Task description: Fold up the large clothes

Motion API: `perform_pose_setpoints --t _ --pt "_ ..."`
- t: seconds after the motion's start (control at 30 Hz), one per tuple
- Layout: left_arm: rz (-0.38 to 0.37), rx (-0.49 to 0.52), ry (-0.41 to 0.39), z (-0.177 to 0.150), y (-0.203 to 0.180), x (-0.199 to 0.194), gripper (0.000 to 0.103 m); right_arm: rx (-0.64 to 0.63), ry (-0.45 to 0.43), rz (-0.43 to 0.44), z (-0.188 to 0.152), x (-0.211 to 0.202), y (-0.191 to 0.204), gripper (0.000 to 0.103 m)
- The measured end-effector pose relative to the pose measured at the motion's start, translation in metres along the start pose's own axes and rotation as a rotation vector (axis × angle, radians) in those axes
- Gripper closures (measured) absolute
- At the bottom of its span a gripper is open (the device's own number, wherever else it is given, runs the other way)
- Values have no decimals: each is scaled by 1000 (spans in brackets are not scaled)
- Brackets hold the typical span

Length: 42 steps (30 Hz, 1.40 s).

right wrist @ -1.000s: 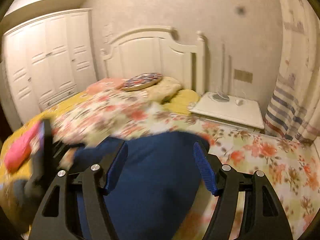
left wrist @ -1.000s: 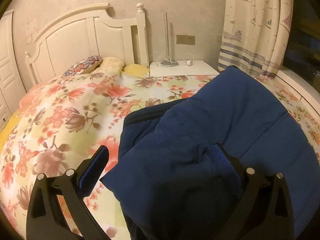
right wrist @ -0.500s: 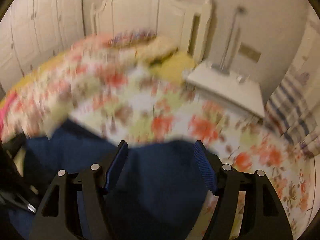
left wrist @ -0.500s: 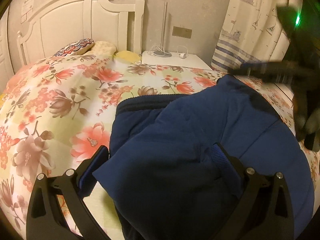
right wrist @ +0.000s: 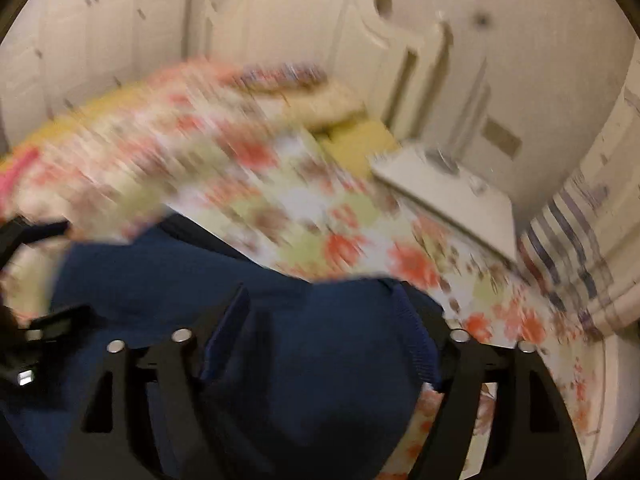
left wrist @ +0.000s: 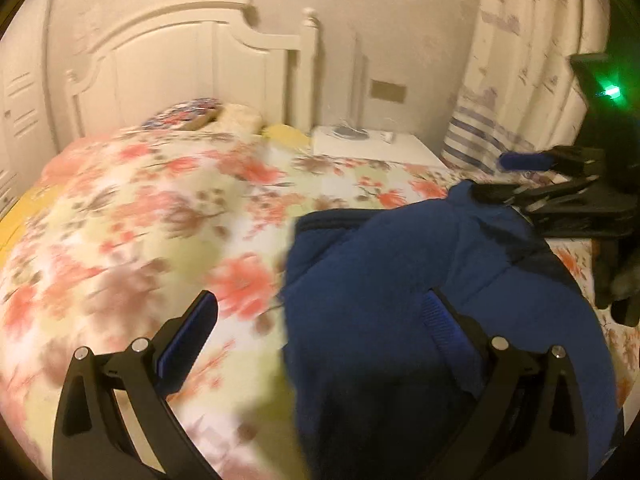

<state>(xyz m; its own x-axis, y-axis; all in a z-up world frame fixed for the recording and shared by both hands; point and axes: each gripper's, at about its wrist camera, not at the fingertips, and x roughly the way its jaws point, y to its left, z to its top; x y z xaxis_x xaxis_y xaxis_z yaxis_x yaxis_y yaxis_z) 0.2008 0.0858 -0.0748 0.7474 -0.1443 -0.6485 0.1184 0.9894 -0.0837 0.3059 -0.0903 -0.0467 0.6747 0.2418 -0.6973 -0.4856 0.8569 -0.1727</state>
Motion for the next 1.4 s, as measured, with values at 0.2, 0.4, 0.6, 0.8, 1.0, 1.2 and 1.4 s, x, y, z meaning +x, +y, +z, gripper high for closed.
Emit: perform_pose_setpoints --t 0.2,0.4,0.6,0.8,1.0,1.2,1.4 --pt "-14 17 54 -53 11 -45 2 -121 -12 100 11 -14 54 26" --pt "-42 -111 117 -91 29 -36 2 -225 175 78 2 49 100 28" --pt "-53 -121 121 -95 31 -34 2 -234 76 123 1 -7 110 29" --pt "19 -133 75 -99 41 -52 2 -353 -5 131 -63 -81 156 25" --pt "27 -291 72 -98 74 -67 2 -365 -84 20 -112 -70 186 23" --pt "-212 -441 54 -84 77 -81 2 -326 -90 114 -114 -102 176 24" --pt "-320 -460 129 -69 57 -59 2 86 -171 373 -132 -154 76 12"
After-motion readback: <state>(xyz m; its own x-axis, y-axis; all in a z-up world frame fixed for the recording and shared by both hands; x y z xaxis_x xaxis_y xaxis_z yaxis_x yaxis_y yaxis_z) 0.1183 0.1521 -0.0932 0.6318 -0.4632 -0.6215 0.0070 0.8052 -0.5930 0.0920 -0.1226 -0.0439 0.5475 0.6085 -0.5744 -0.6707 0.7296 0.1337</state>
